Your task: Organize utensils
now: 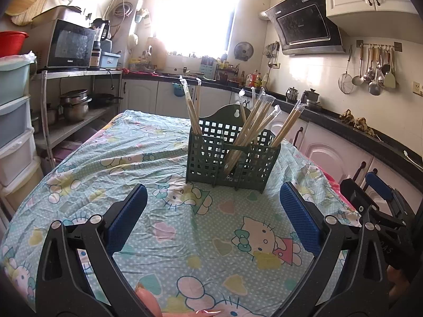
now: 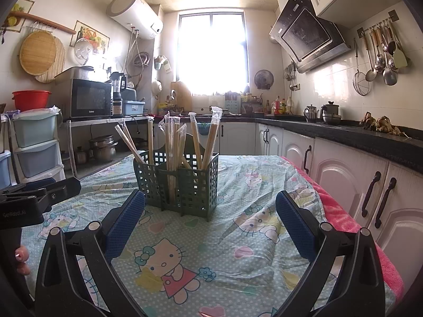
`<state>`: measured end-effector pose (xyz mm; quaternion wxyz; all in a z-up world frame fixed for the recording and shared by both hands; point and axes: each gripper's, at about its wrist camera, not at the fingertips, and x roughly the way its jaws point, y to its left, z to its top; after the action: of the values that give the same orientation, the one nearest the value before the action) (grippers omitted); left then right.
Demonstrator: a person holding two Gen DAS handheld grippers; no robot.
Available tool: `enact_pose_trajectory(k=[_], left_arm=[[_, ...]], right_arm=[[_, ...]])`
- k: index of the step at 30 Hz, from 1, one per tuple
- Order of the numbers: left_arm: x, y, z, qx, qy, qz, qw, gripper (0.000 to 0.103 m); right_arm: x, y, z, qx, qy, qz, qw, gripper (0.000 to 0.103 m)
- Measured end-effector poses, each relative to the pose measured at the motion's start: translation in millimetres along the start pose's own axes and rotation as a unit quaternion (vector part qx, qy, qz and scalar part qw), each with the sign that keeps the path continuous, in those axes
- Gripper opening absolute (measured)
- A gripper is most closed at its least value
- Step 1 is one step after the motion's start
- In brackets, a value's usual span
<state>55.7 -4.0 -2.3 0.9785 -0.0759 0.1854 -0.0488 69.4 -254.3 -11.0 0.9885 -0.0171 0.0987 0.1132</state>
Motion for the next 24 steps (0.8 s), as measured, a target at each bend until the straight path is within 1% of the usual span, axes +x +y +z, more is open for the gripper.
enact_pose_trajectory(k=[9,15,18,21,22,23,24], left_arm=[[0,-1,0,0.004,0.001,0.001,1.0000,0.093],[1,-3,1,0.016,-0.001,0.011,0.9998,0.093],[5,2,4,0.001,0.010,0.011,0.9999,0.093],[14,16,12,-0.014,0.029,0.024,0.9992,0.093],[18,23,16,-0.016,0.036,0.037,0.9985,0.093],[30,37,24,-0.018,0.056,0.059,0.9965,0.093],[41,51,30,-0.026,0.075,0.067,0.9946,0.093]], right_arm=[[0,0,0,-0.001,0.000,0.000,1.000,0.097],[0,0,2,-0.001,0.001,-0.003,1.000,0.097],[2,-5,5,0.005,0.008,-0.013,1.000,0.097],[15,-18,11,0.017,0.037,-0.030,0.999,0.097],[26,-29,14,0.028,0.059,-0.035,0.997,0.097],[42,-39,16,0.028,0.092,-0.041,0.994,0.097],[63,-49,18,0.015,0.136,-0.061,0.989,0.097]])
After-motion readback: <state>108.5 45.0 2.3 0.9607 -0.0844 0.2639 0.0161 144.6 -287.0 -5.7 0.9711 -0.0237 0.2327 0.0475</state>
